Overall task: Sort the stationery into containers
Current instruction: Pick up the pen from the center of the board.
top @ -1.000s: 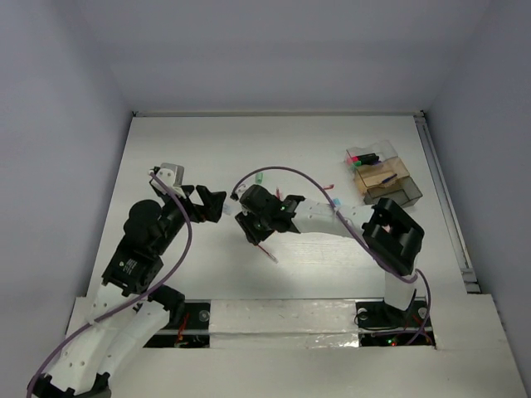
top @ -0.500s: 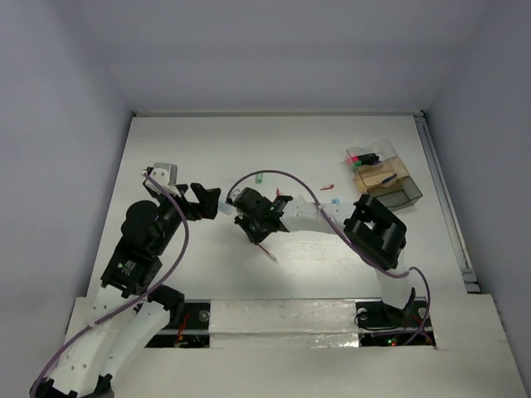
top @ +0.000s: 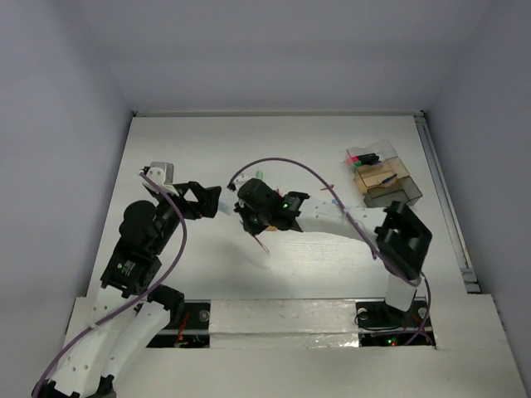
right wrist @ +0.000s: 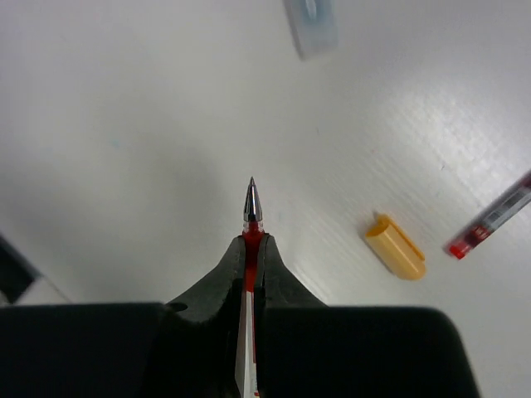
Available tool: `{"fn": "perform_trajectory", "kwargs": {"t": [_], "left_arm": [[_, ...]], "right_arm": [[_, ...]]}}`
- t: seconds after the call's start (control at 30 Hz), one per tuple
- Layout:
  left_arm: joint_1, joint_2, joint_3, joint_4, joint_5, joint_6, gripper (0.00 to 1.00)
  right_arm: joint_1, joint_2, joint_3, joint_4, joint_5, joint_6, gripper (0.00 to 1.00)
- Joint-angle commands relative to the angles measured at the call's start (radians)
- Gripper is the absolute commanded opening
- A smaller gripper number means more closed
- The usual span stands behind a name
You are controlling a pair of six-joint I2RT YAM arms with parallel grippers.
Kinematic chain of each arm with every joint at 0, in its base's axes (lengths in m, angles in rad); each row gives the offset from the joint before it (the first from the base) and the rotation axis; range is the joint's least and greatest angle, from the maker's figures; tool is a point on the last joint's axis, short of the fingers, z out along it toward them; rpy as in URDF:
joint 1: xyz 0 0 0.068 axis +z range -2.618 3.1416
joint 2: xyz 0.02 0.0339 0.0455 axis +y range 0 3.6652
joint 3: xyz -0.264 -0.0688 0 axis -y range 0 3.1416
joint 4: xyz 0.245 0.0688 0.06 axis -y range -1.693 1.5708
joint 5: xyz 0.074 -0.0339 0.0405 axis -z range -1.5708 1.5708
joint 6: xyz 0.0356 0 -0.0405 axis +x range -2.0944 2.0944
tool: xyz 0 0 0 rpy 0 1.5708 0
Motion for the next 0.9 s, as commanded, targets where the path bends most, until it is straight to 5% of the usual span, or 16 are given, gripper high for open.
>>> {"fn": "perform_trajectory", "kwargs": {"t": [0.0,0.17,0.4,0.87], "left_arm": [[0.005,0.018,0.011,0.083,0.179,-0.004,0.99],[0.005,0.038,0.0,0.126,0.296,-0.011,0.97],[0.034,0.077,-0.012,0.15,0.383,-0.041,0.48],[0.065,0.156,-0.02,0.196,0.466,-0.06,0.51]], "right_arm": [[-0.031,-0.168,-0.025,0.213,0.029,0.065,0.0],[-0.068,-0.268,-0.092,0.47,0.051,0.159,0.0],[-0.077,-0.353,-0.18,0.816,0.037,0.265,0.0],[-0.077,-0.379,-0.28,1.123,-0.076,0.4,0.0]]}}
